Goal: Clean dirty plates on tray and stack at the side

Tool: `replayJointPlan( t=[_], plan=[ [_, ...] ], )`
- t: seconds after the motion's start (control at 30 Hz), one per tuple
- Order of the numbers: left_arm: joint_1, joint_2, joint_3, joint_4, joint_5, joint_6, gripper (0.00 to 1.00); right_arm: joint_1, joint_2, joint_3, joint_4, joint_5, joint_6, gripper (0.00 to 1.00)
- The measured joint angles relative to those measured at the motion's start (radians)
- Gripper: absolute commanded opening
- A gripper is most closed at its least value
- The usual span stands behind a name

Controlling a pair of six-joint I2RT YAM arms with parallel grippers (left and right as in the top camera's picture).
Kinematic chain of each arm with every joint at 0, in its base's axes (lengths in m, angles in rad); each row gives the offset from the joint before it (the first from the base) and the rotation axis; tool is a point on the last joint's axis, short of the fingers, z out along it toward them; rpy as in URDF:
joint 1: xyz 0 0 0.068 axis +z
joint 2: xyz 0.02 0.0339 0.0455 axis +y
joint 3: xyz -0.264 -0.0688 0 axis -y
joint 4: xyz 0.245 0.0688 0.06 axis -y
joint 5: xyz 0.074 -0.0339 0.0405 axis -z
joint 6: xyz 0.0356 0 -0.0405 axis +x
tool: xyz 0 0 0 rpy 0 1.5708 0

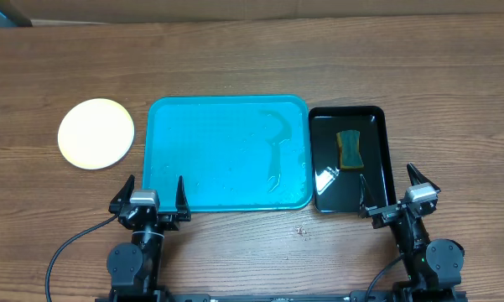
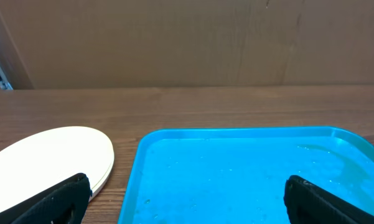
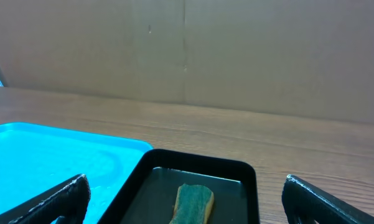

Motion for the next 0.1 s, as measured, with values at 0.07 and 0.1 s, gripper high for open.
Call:
replayJointPlan(
  t=[0.07, 0.1],
  plan=[
    [0.000, 0.000, 0.000, 0.000, 0.000, 0.000, 1.00, 0.000, 0.000, 0.000, 0.000, 0.000, 0.000, 1.00],
    [0.000, 0.000, 0.000, 0.000, 0.000, 0.000, 1.00, 0.000, 0.000, 0.000, 0.000, 0.000, 0.000, 1.00]
  ],
)
